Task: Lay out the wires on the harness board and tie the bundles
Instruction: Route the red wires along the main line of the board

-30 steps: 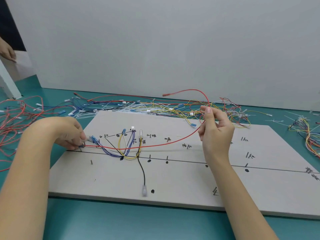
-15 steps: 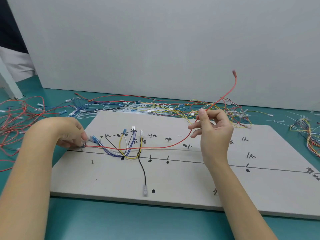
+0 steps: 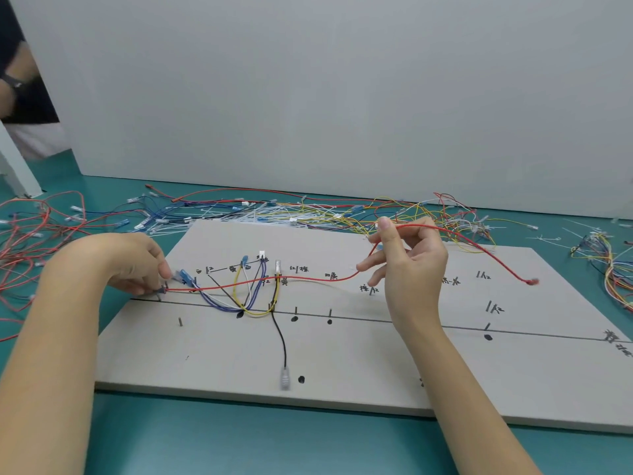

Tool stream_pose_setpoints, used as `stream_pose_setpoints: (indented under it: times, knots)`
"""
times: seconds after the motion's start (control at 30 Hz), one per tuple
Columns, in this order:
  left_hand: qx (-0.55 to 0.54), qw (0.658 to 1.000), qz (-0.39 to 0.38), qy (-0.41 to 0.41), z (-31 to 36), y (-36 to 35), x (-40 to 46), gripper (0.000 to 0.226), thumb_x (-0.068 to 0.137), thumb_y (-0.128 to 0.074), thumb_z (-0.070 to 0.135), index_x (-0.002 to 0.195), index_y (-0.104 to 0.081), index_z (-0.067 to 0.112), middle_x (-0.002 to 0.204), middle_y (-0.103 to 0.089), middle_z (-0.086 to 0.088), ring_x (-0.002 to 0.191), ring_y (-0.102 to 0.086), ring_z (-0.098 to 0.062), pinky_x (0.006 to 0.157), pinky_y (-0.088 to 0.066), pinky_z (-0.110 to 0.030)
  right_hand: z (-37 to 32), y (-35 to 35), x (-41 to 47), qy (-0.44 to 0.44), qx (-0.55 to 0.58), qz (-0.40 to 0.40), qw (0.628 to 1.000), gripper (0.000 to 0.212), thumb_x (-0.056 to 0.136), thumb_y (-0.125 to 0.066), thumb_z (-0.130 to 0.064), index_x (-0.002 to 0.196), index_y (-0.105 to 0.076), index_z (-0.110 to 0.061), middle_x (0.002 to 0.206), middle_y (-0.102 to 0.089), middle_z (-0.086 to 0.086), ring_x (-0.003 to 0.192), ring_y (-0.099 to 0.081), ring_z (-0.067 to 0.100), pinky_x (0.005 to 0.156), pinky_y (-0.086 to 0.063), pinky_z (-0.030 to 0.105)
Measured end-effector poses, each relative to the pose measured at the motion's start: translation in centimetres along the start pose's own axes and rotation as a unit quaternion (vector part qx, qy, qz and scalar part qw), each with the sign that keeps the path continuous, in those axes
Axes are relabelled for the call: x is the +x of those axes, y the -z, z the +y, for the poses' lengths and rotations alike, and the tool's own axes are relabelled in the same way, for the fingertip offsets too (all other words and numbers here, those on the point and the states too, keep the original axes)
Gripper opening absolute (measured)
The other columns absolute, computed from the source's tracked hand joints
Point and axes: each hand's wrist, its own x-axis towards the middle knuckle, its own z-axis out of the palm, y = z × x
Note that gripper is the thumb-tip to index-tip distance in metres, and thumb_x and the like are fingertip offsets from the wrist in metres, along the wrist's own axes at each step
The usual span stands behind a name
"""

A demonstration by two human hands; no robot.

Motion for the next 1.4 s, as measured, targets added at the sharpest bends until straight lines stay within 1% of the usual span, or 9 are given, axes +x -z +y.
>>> stream_pose_setpoints:
  times: [0.1,0.27,0.4,0.6,0.73,0.93,1.03,1.23,1.4]
  knots:
    - [-0.016,1.000,0.003,0.001,0.0,0.0,0.1,0.013,0.084,-0.063,-0.011,0.087,-0.066,0.001,0.080,-0.070,-0.018,0.064,-0.062,-0.025,0.047,-0.052,-0.023,-0.2,0.1,0.0,-0.008,0.024,0.023,0.999,0.021,0.097,-0.058,-0.021,0.081,-0.047,-0.012,0.064,-0.065,0.009,0.039,-0.060,0.025,0.031,-0.034,0.021]
    - [-0.012,1.000,-0.001,-0.003,0.2,0.0,0.1,0.010,0.085,-0.064,-0.006,0.088,-0.066,0.003,0.083,-0.073,-0.018,0.067,-0.062,-0.023,0.056,-0.052,-0.026,-0.3,0.7,0.2,-0.014,0.042,0.070,0.997,0.025,0.098,-0.056,-0.022,0.080,-0.041,-0.013,0.046,-0.058,0.005,0.026,-0.039,0.019,0.034,-0.027,0.016]
    - [-0.006,1.000,0.013,-0.018,0.3,0.1,0.0,0.011,0.084,-0.063,-0.004,0.088,-0.067,0.005,0.082,-0.073,-0.017,0.070,-0.062,-0.023,0.055,-0.051,-0.026,-0.3,1.0,0.2,-0.043,0.038,0.091,0.994,0.025,0.097,-0.057,-0.024,0.079,-0.042,-0.014,0.041,-0.053,0.003,0.025,-0.035,0.017,0.033,-0.028,0.015]
    - [-0.022,0.987,0.040,-0.154,2.0,-0.7,-0.7,0.016,0.085,-0.064,0.003,0.080,-0.072,0.015,0.080,-0.069,-0.008,0.072,-0.062,-0.020,0.062,-0.051,-0.027,-0.1,1.3,-0.2,-0.071,0.022,0.090,0.993,0.025,0.096,-0.058,-0.024,0.079,-0.043,-0.013,0.040,-0.051,0.003,0.024,-0.036,0.019,0.032,-0.028,0.017]
    - [-0.020,0.968,-0.032,-0.247,4.0,-2.0,-2.1,0.013,0.084,-0.073,0.015,0.078,-0.078,0.025,0.080,-0.075,-0.001,0.071,-0.063,-0.011,0.065,-0.050,-0.025,-0.1,1.7,-0.2,-0.103,-0.005,0.082,0.991,0.022,0.095,-0.059,-0.020,0.079,-0.045,-0.012,0.036,-0.048,0.002,0.024,-0.034,0.017,0.032,-0.028,0.017]
    - [0.004,0.950,-0.115,-0.291,5.8,-3.7,-3.5,0.004,0.080,-0.078,0.030,0.077,-0.079,0.032,0.079,-0.075,0.003,0.067,-0.062,-0.003,0.060,-0.047,-0.015,-0.1,2.6,-0.4,-0.179,-0.060,0.040,0.981,0.022,0.093,-0.059,-0.015,0.077,-0.044,-0.012,0.038,-0.052,0.005,0.025,-0.036,0.018,0.031,-0.025,0.014]
    - [0.042,0.942,-0.151,-0.296,6.3,-4.4,-3.8,0.003,0.077,-0.081,0.033,0.079,-0.079,0.032,0.081,-0.076,0.008,0.075,-0.066,-0.004,0.079,-0.051,-0.024,-0.2,2.8,-0.3,-0.210,-0.080,0.024,0.974,0.020,0.092,-0.057,-0.012,0.077,-0.044,-0.012,0.038,-0.053,0.006,0.025,-0.037,0.017,0.032,-0.023,0.013]
    - [0.063,0.930,-0.176,-0.317,7.0,-5.3,-4.3,0.006,0.074,-0.082,0.031,0.076,-0.078,0.034,0.076,-0.075,0.011,0.067,-0.064,0.000,0.066,-0.047,-0.014,-0.4,3.5,0.1,-0.236,-0.100,0.029,0.966,0.021,0.090,-0.055,-0.009,0.075,-0.041,-0.013,0.041,-0.058,0.007,0.025,-0.039,0.015,0.031,-0.022,0.015]
    - [0.083,0.930,-0.166,-0.318,7.4,-5.9,-4.4,0.006,0.073,-0.083,0.029,0.074,-0.078,0.033,0.075,-0.074,0.008,0.068,-0.065,-0.003,0.074,-0.053,-0.026,-0.7,4.3,0.6,-0.226,-0.082,0.068,0.968,0.028,0.087,-0.055,-0.005,0.067,-0.037,-0.014,0.043,-0.058,0.008,0.026,-0.032,0.015,0.032,-0.021,0.013]
